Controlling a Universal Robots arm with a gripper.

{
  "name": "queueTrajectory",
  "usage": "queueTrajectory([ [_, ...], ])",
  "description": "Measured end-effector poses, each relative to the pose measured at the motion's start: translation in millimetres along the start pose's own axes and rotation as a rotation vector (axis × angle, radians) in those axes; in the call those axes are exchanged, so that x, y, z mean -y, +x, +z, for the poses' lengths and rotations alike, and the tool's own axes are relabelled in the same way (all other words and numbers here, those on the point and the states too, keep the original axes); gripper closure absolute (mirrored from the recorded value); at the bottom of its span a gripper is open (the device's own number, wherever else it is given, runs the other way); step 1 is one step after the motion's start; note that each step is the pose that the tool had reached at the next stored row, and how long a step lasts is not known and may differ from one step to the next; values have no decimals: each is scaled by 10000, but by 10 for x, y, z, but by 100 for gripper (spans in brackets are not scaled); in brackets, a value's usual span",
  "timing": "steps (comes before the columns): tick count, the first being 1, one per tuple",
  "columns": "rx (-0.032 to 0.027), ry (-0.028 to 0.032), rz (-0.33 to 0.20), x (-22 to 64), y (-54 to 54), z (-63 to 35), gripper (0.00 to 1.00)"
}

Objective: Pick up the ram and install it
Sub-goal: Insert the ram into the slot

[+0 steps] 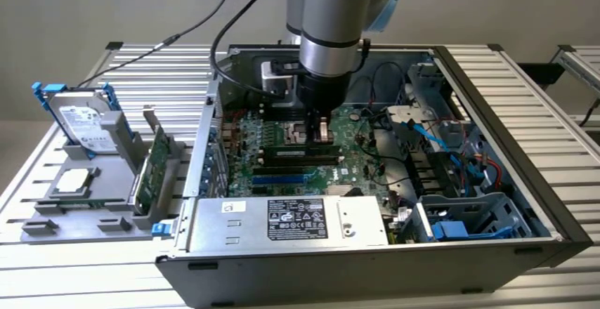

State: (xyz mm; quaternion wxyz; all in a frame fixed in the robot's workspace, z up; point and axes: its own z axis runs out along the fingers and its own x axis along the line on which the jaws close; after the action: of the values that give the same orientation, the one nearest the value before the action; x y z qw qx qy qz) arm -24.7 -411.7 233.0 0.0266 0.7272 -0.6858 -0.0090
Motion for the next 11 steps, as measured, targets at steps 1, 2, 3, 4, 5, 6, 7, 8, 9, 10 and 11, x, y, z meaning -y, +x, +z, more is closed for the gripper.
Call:
queueTrajectory([
  [1,0,1,0,-4,-4,1,86],
  [2,3,2,-1,-6,-7,6,86],
  [3,3,2,-7,-6,-8,10,86],
  [4,2,2,-13,-5,-9,15,86],
  [5,1,3,-28,-5,-11,22,86],
  [6,-1,3,-47,-5,-13,28,86],
  [7,-1,4,-57,-5,-16,34,86],
  [8,-1,4,-61,-4,-17,40,86],
  [9,-3,4,-64,-4,-19,46,86],
  [10,-2,3,-68,-4,-22,54,86],
  [11,-3,4,-70,-3,-26,64,86],
])
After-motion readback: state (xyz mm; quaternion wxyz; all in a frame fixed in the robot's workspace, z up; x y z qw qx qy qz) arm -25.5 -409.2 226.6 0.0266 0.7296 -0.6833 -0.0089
